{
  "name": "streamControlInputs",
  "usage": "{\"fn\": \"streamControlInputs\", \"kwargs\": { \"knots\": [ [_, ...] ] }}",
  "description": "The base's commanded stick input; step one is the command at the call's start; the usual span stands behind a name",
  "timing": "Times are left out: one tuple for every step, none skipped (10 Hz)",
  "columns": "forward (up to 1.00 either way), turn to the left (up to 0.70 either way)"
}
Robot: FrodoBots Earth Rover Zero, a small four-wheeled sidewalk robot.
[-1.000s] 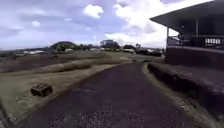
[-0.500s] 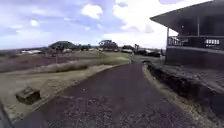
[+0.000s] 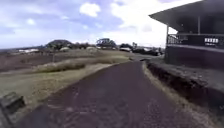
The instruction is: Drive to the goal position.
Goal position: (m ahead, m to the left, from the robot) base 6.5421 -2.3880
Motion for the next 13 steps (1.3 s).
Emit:
{"fn": "streamControlInputs", "kwargs": {
  "knots": [
    [0.70, -0.05],
    [0.70, 0.00],
    [0.70, 0.00],
    [0.70, 0.00],
    [0.70, 0.00],
    [0.70, 0.00],
    [0.70, 0.00],
    [0.70, 0.00],
    [0.70, 0.00],
    [0.70, 0.00],
    [0.70, 0.00],
    [0.70, -0.08],
    [0.70, -0.31]
  ]
}}
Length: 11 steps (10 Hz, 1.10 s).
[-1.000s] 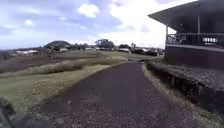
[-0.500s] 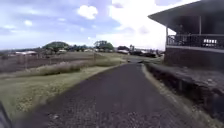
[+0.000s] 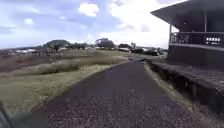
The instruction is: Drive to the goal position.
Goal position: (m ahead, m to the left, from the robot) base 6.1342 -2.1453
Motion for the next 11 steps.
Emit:
{"fn": "streamControlInputs", "kwargs": {
  "knots": [
    [0.70, -0.35],
    [0.70, -0.35],
    [0.70, -0.35],
    [0.70, -0.22],
    [0.70, 0.00],
    [0.70, 0.00],
    [0.70, 0.00],
    [0.70, 0.00],
    [0.70, 0.00],
    [0.70, 0.00],
    [0.70, 0.00]
  ]
}}
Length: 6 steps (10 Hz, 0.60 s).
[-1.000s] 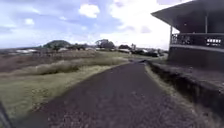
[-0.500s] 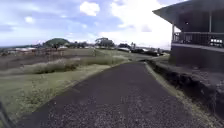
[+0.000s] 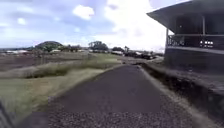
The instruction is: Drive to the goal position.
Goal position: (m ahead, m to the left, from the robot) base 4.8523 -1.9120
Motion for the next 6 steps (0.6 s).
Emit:
{"fn": "streamControlInputs", "kwargs": {
  "knots": [
    [0.70, 0.00],
    [0.70, 0.00],
    [0.70, 0.00],
    [0.70, 0.00],
    [0.70, 0.00],
    [0.70, 0.00]
  ]
}}
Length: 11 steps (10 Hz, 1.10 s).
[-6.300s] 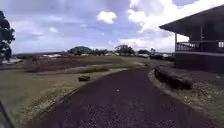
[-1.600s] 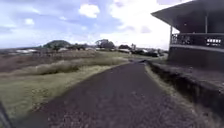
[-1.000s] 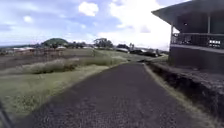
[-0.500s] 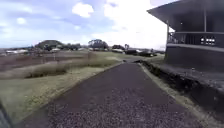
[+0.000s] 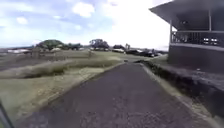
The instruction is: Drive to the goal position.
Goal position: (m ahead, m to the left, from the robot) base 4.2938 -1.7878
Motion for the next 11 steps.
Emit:
{"fn": "streamControlInputs", "kwargs": {
  "knots": [
    [0.70, 0.00],
    [0.70, 0.00],
    [0.70, 0.00],
    [0.70, 0.00],
    [0.70, -0.13],
    [0.70, -0.32],
    [0.70, -0.35],
    [0.70, -0.35],
    [0.70, -0.35],
    [0.70, -0.35],
    [0.70, -0.35]
  ]
}}
